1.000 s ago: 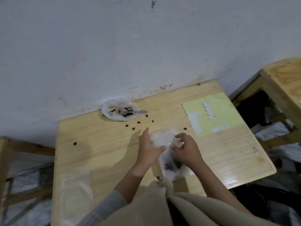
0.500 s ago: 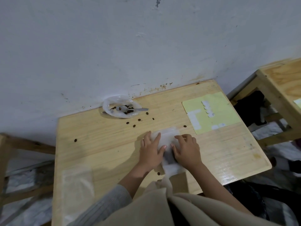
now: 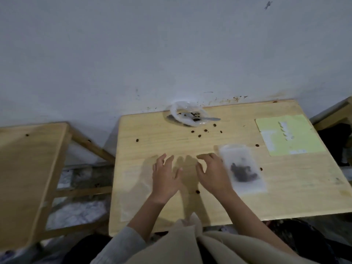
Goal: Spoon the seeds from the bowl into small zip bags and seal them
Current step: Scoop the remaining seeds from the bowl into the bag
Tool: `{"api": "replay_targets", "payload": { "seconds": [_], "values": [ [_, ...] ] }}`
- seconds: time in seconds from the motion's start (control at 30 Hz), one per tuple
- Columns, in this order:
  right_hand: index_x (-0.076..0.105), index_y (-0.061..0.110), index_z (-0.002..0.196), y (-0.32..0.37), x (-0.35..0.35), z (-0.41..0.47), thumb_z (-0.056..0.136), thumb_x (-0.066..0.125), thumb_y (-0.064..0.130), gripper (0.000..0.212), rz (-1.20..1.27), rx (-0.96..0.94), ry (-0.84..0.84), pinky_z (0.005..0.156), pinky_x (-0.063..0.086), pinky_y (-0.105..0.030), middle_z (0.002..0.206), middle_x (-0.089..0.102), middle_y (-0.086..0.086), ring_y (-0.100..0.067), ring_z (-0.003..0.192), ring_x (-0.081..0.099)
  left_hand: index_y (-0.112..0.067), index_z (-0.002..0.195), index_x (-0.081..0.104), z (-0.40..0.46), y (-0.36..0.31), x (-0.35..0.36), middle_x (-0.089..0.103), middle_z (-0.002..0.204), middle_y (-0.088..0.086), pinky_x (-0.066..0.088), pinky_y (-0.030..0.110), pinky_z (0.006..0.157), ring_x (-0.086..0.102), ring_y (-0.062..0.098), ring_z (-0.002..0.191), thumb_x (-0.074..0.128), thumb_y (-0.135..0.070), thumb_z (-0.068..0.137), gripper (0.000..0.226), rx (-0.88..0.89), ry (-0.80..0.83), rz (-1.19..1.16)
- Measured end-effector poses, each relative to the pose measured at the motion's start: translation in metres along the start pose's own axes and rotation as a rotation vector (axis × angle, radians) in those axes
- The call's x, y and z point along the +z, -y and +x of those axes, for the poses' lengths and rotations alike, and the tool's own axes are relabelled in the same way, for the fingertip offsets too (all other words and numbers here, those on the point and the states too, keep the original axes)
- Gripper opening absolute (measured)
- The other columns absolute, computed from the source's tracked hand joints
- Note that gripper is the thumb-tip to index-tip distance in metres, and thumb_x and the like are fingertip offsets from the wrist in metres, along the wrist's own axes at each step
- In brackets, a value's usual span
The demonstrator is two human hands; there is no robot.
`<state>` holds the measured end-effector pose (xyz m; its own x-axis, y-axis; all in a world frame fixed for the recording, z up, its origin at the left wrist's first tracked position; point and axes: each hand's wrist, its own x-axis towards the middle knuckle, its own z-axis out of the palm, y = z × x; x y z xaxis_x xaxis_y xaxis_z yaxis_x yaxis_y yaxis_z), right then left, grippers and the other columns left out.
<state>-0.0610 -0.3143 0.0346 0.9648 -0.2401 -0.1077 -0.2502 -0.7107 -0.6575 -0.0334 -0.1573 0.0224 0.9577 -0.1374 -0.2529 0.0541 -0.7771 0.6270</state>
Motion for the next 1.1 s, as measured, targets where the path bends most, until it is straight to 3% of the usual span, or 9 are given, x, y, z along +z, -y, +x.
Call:
{"api": "replay_targets", "payload": {
  "seconds": [0.17,0.3,0.4,0.57,0.63,0.73,0.87,1.0,1.1],
  "values": [
    [0.062,0.008,0.116,0.050,0.073,-0.015,0.091,0.057,0.019,0.028,0.168,0.100,0.202,0.079,0.040,-0.019,0.109,0.064,-0.009,-0.021,0.097,0.060,-0.013,0.138,0.044,-0.016,0.078,-0.046,0.031,0.146,0.011,0.023,0.035,0.109,0.028,0.028,0.135,0.057,-0.035,0.090,0.054,-0.264,-0.137,0.085],
    [0.061,-0.002,0.109,0.077,0.110,-0.023,0.090,0.053,0.013,0.025,0.217,0.209,0.273,0.079,0.048,-0.035,0.097,0.066,-0.017,-0.030,0.089,0.061,-0.010,0.140,0.040,-0.026,0.117,-0.062,0.029,0.146,0.013,0.028,0.038,0.108,0.028,0.033,0.134,0.056,-0.035,0.091,0.057,-0.351,-0.063,0.082],
    [0.059,0.001,0.097,0.091,0.127,-0.023,0.089,0.052,0.010,0.014,0.233,0.257,0.280,0.073,0.044,-0.035,0.083,0.059,-0.012,-0.026,0.078,0.055,-0.010,0.139,0.042,-0.030,0.125,-0.062,0.028,0.145,0.012,0.033,0.037,0.106,0.031,0.033,0.132,0.057,-0.033,0.091,0.055,-0.324,-0.027,0.072],
    [0.059,0.007,0.112,0.093,0.141,-0.017,0.087,0.058,0.012,0.025,0.340,0.432,0.266,0.088,0.048,-0.033,0.101,0.061,-0.006,-0.023,0.098,0.059,-0.010,0.135,0.048,-0.026,0.129,-0.064,0.036,0.138,0.014,0.034,0.036,0.105,0.040,0.033,0.126,0.064,-0.023,0.087,0.052,-0.326,-0.081,-0.052],
    [0.063,0.008,0.103,0.091,0.137,-0.017,0.087,0.059,0.011,0.016,0.399,0.454,0.211,0.083,0.049,-0.031,0.094,0.062,-0.004,-0.023,0.093,0.060,-0.010,0.133,0.051,-0.025,0.127,-0.067,0.042,0.134,0.014,0.037,0.034,0.105,0.046,0.031,0.122,0.064,-0.017,0.087,0.049,-0.312,-0.129,-0.144],
    [0.065,0.008,0.083,0.089,0.120,-0.015,0.087,0.062,0.015,0.009,0.460,0.413,0.137,0.070,0.048,-0.026,0.079,0.063,-0.001,-0.016,0.075,0.058,-0.015,0.125,0.058,-0.023,0.116,-0.071,0.052,0.123,0.005,0.046,0.031,0.094,0.054,0.021,0.111,0.067,-0.014,0.086,0.040,-0.282,-0.206,-0.324],
    [0.067,0.015,0.075,0.080,0.082,-0.006,0.085,0.066,0.013,0.011,0.587,0.327,0.146,0.068,0.050,-0.026,0.077,0.066,0.004,-0.012,0.073,0.060,-0.027,0.108,0.064,-0.012,0.093,-0.083,0.063,0.104,-0.008,0.043,0.005,0.069,0.058,0.006,0.088,0.069,-0.006,0.084,0.032,-0.174,-0.235,-0.537],
    [0.067,0.020,0.082,0.071,0.034,0.013,0.086,0.067,0.012,0.009,0.658,0.227,0.134,0.064,0.047,-0.019,0.082,0.068,0.001,-0.010,0.073,0.060,-0.029,0.102,0.066,0.001,0.059,-0.093,0.065,0.091,-0.014,0.044,0.006,0.069,0.056,-0.002,0.079,0.066,-0.001,0.084,0.034,-0.001,-0.179,-0.529],
    [0.071,0.013,0.083,0.067,0.003,0.030,0.086,0.066,0.011,0.006,0.575,0.112,0.244,0.067,0.049,-0.022,0.082,0.071,-0.004,-0.011,0.070,0.061,-0.027,0.097,0.068,0.010,0.032,-0.093,0.066,0.086,-0.012,0.046,0.007,0.068,0.054,-0.005,0.076,0.063,0.005,0.084,0.036,0.079,-0.150,-0.551]
  ]
}}
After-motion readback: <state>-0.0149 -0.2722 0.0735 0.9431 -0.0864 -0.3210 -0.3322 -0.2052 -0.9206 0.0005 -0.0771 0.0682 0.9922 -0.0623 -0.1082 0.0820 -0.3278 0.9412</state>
